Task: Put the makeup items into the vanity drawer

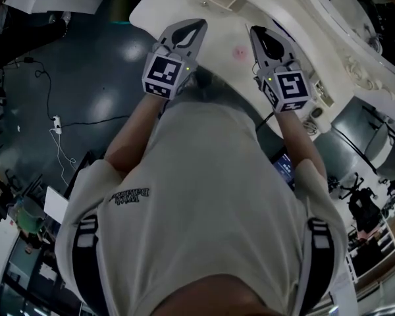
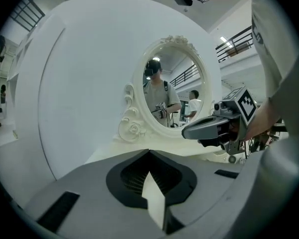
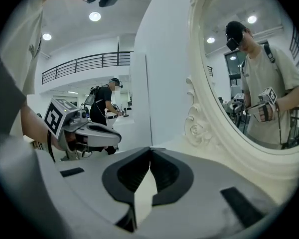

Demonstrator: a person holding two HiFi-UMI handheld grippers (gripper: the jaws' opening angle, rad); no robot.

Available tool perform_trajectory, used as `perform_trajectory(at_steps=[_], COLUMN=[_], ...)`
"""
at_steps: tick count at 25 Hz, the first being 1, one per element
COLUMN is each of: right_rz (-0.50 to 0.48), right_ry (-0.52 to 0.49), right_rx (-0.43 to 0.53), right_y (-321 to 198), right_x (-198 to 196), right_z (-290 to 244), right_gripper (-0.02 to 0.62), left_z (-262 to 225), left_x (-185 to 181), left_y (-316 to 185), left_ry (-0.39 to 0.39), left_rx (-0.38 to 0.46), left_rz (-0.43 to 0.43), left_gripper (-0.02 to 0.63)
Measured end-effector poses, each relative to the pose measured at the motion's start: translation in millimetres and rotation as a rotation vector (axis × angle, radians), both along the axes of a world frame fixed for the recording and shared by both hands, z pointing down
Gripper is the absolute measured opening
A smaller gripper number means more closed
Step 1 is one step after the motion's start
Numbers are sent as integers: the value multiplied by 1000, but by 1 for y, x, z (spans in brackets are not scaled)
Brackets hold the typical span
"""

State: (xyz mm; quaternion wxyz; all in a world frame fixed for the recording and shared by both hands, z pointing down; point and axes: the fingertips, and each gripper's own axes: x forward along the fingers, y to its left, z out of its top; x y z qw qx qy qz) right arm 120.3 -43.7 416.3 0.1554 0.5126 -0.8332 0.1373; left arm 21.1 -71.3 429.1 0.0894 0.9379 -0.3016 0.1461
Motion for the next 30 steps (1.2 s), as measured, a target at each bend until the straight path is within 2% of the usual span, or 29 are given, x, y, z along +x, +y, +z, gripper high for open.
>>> perform_trajectory(at_steps=[9,15,23,25,29,30], right_rz=[-86,-145,-141,-135,-145,-151], right_ry=[72,144,239,258,288,297], right_rx=[-230,-344,-454,-468,-483,-489], right_y=[31,51,66,65,64,64], right_x=[-2,-4,4,6,7,7], right_z=[107,170,220,227,233,235], right_gripper=[60,85,86,115,115,95], left_z=[83,127,173,183,197,200], left_x=[44,57,62,61,62,62], left_y=[20,33,53,57,64,65], left_ry=[-70,-118,-193,-214,-245,-248], left_rx=[-135,-220,-315,-340,-367,-372], left_rz=[139,187,251,262,286,290], left_gripper=[14,15,14,14,14,15])
